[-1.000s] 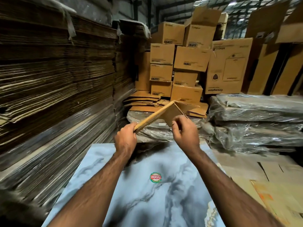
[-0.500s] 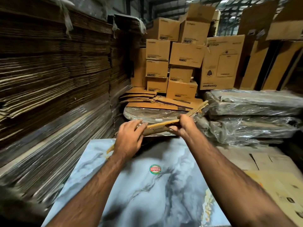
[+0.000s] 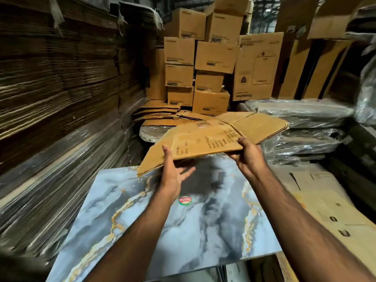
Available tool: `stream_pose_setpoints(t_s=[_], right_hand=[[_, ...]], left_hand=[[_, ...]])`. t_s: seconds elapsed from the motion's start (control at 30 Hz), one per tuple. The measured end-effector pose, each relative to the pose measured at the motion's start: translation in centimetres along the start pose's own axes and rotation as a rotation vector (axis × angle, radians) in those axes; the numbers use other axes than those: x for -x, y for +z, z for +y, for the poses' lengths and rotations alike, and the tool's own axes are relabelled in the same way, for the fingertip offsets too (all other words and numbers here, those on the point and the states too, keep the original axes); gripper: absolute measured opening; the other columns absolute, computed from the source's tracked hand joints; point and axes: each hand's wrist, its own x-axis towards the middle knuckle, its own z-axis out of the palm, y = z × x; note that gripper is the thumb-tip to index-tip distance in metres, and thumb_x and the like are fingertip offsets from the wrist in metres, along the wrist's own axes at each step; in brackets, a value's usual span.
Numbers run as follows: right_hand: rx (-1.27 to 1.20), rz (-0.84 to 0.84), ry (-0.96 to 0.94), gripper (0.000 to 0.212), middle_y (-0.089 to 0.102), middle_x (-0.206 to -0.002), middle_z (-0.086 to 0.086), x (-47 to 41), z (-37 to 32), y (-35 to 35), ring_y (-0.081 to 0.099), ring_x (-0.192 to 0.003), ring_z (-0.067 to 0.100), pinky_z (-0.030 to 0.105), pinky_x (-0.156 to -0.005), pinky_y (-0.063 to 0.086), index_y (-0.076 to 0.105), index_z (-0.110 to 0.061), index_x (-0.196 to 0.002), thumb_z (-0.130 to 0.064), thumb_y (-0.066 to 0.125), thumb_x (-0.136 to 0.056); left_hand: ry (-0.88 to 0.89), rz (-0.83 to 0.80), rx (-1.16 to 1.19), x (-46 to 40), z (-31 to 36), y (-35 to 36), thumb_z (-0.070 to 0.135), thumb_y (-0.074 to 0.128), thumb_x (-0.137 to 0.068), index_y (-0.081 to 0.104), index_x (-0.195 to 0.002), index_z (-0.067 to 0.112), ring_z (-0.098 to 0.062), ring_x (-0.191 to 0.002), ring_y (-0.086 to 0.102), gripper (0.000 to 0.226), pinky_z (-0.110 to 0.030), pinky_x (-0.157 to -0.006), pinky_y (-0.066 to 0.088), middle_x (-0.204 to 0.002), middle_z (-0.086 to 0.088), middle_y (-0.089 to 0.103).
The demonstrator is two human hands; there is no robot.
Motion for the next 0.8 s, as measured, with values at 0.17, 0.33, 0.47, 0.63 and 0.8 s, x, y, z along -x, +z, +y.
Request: stream_pose_setpoints(t_s=[0.17, 0.33, 0.47, 0.63, 0.8], right_hand=[[0.031, 0.102, -0.164, 0.012, 0.071, -0.084, 0.012, 2.6, -2.1, -5.0, 0.071, -0.072, 0.021, 0.040, -0.057, 0.060, 0.055, 0.004, -0.108, -0.001, 0.050, -0.099], [0.080, 0.158, -0.226, 0.016, 0.075, -0.085, 0.007, 3.0, -5.3, -11.5, 0.073, -0.077, 0.020, 0.043, -0.070, 0.059, 0.062, -0.006, -0.100, -0.007, 0.046, -0.100], [0.077, 0.219, -0.239, 0.017, 0.076, -0.085, 0.003, 3.1, -7.4, -17.3, 0.073, -0.078, 0.017, 0.035, -0.063, 0.060, 0.060, -0.008, -0.109, -0.006, 0.044, -0.102], [0.103, 0.307, -0.227, 0.016, 0.076, -0.089, 0.007, 3.1, -10.8, -25.8, 0.073, -0.084, 0.022, 0.036, -0.065, 0.060, 0.060, -0.008, -0.102, -0.006, 0.043, -0.102], [0.162, 0.344, -0.192, 0.015, 0.072, -0.097, 0.011, 2.1, -15.8, -35.2, 0.073, -0.073, 0.016, 0.029, -0.054, 0.058, 0.055, -0.006, -0.109, -0.010, 0.042, -0.104]], left_hand=[[-0.152, 0.118, 0.388, -0.1, -1.4, 3.6, 0.018, 0.051, -0.098, 0.057, -0.109, 0.008, -0.024, -0.087, 0.065, 0.016, -0.039, -0.081, 0.054, -0.098, -0.014, 0.071], [-0.245, 0.021, 0.383, -0.3, -4.9, 5.2, 0.007, 0.050, -0.095, 0.053, -0.109, 0.007, -0.027, -0.091, 0.066, 0.013, -0.035, -0.067, 0.061, -0.103, -0.016, 0.066], [-0.312, -0.029, 0.276, -0.6, -8.6, 8.7, 0.004, 0.049, -0.097, 0.055, -0.106, 0.007, -0.024, -0.084, 0.070, 0.012, -0.035, -0.067, 0.062, -0.098, -0.013, 0.069], [-0.424, -0.071, 0.119, -1.2, -15.8, 14.6, 0.000, 0.049, -0.096, 0.052, -0.121, 0.006, -0.023, -0.091, 0.067, 0.026, -0.033, -0.060, 0.061, -0.108, -0.012, 0.067], [-0.455, -0.096, -0.014, -1.0, -24.7, 22.3, -0.004, 0.049, -0.096, 0.048, -0.134, 0.005, -0.031, -0.109, 0.063, 0.039, -0.038, -0.066, 0.062, -0.128, -0.016, 0.063]])
